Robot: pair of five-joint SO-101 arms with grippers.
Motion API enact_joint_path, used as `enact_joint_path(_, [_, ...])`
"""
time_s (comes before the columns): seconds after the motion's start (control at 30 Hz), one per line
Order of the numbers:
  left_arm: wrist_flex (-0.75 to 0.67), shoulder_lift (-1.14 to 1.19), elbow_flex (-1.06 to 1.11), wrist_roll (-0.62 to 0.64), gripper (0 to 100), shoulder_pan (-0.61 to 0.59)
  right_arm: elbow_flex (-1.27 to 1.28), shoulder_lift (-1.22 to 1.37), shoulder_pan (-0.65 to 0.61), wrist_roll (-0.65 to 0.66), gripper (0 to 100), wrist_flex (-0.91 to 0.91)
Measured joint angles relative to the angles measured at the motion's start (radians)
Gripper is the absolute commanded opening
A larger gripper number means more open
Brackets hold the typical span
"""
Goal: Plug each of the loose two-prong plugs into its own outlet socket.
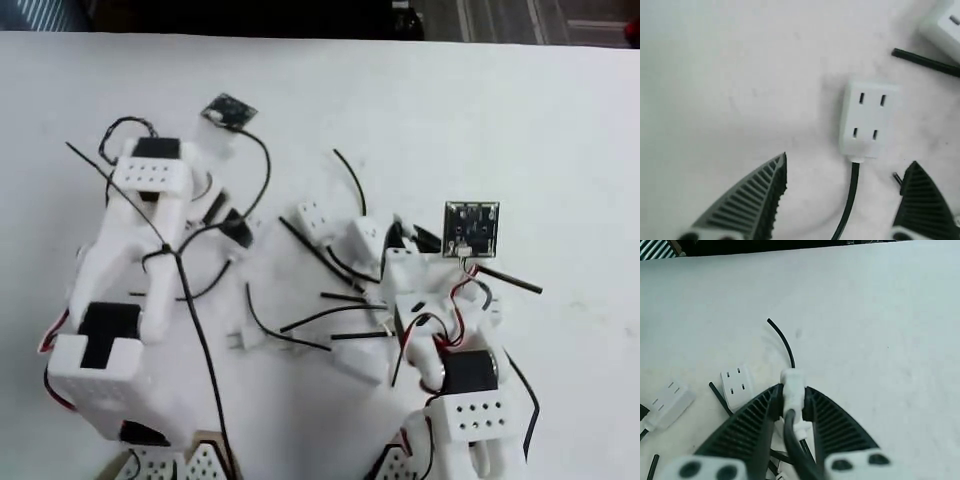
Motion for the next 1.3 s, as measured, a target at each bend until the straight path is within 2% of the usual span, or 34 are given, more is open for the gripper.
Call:
enact_joint_path(0.17, [-0.012, 0.011, 0.005, 0.0, 35, 0.049, 0.0, 0.0, 0.0, 0.0, 1.8, 0.0])
enact_joint_path(0.43, [-0.196, 0.011, 0.17, 0.0, 35, 0.052, 0.0, 0.0, 0.0, 0.0, 1.8, 0.0])
enact_joint_path(0.6, [-0.253, 0.011, 0.249, 0.0, 26, 0.11, 0.0, 0.0, 0.0, 0.0, 1.8, 0.0])
enact_joint_path(0.87, [-0.262, 0.011, 0.264, 0.0, 25, 0.218, 0.0, 0.0, 0.0, 0.0, 1.9, 0.0])
enact_joint_path(1.3, [-0.149, 0.011, 0.264, 0.0, 25, 0.327, 0.0, 0.0, 0.0, 0.0, 1.9, 0.0])
